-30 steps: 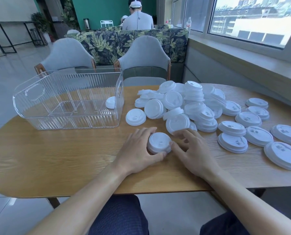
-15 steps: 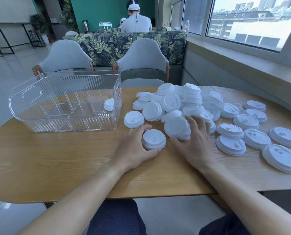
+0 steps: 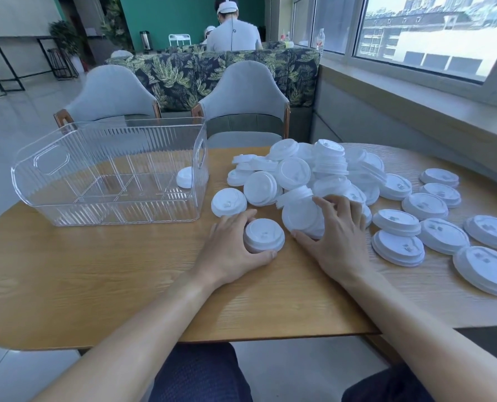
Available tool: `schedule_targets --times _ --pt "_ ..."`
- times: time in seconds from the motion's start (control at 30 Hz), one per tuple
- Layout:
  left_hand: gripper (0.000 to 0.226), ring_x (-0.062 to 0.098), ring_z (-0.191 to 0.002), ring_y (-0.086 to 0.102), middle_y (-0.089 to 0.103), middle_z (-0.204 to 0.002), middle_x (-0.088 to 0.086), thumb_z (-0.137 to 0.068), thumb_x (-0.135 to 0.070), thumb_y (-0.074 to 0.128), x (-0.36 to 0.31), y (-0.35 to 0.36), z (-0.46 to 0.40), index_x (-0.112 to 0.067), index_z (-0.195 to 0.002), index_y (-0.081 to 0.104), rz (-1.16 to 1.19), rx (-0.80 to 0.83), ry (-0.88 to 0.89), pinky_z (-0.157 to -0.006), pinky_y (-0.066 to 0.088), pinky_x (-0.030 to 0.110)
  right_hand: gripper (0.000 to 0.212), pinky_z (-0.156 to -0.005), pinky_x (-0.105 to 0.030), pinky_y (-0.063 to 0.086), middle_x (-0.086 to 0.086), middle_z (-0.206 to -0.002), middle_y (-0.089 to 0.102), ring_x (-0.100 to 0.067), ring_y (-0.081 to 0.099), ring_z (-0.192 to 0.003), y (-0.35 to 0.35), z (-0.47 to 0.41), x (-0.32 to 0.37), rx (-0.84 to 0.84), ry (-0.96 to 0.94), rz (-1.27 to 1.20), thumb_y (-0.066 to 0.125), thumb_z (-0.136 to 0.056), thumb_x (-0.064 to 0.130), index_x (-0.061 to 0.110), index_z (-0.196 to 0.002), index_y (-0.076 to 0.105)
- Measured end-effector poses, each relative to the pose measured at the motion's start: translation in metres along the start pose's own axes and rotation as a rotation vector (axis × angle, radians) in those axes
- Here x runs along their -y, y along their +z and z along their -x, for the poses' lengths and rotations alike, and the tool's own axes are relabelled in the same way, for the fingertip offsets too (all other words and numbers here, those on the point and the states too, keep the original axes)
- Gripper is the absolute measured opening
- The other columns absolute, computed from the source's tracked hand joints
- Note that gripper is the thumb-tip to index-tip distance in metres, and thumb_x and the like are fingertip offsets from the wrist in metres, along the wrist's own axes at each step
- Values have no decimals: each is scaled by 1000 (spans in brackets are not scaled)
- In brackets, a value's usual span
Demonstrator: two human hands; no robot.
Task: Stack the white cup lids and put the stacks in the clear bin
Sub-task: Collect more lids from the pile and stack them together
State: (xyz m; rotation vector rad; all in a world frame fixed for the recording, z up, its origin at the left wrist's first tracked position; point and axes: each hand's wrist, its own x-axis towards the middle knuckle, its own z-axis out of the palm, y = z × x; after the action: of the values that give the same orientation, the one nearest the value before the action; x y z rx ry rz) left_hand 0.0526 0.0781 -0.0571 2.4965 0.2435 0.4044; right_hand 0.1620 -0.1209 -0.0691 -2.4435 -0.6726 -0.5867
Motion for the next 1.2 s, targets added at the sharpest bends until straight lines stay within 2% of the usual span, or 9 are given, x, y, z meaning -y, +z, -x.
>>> schedule_targets --times 0.27,0.4,0.47,0.53,0.67,0.8,0.9,1.03,1.2 --pt "85 5 -136 34 48 -146 -16 -76 -56 81 2 2 0 -29 -148 45 -26 -34 21 -110 23 22 76 -108 -35 26 4 -133 47 -21 32 -127 -6 9 2 -11 18 -56 76 -75 59 24 -137 51" --pt "88 7 -134 41 53 -142 -16 -66 -67 74 5 1 1 -31 -143 50 18 -50 -11 -113 34 31 75 -106 -26 20 6 -128 50 -20 32 -125 -13 17 3 -8 10 -95 77 -72 60 22 -133 55" --pt "89 9 -132 44 55 -138 -14 -64 -69 72 7 1 1 -30 -141 52 45 -65 -29 -112 38 34 73 -108 -29 23 8 -127 50 -19 31 -126 -18 23 3 4 7 -121 77 -72 60 23 -132 56" --pt "83 10 -130 46 57 -135 -14 -69 -59 80 7 1 2 -28 -141 54 62 -81 -37 -110 40 35 73 -108 -34 29 10 -126 50 -17 32 -126 -24 29 2 24 -8 -133 76 -72 62 25 -131 56" --pt "77 12 -126 50 54 -122 -15 -73 -46 87 7 -2 3 -25 -140 56 93 -124 -62 -108 42 34 74 -102 -26 31 17 -124 48 -12 36 -122 -35 41 2 159 -95 -162 67 -70 74 29 -127 56" --pt "79 14 -126 51 55 -122 -12 -72 -43 88 8 -3 4 -24 -141 55 98 -124 -78 -109 42 35 73 -108 -29 37 22 -125 48 -6 34 -126 -39 47 1 329 -172 -208 66 -71 76 35 -129 53" --pt "79 15 -127 50 51 -118 -15 -72 -41 88 9 -5 7 -24 -142 55 74 -119 -74 -109 41 34 72 -110 -31 38 25 -125 49 -3 34 -128 -39 47 1 378 -201 -219 64 -74 76 36 -132 51" --pt "82 14 -130 46 52 -124 -17 -72 -45 85 14 -7 10 -25 -144 53 46 -97 -63 -110 38 33 69 -110 -35 37 25 -127 51 -4 35 -128 -41 46 3 409 -236 -209 61 -78 72 35 -134 51" --pt "86 14 -131 42 56 -139 -11 -68 -55 76 12 -7 11 -26 -146 52 14 -75 -56 -111 33 31 75 -114 -35 34 22 -140 47 -2 30 -137 -43 51 10 399 -236 -195 60 -80 68 33 -144 43"
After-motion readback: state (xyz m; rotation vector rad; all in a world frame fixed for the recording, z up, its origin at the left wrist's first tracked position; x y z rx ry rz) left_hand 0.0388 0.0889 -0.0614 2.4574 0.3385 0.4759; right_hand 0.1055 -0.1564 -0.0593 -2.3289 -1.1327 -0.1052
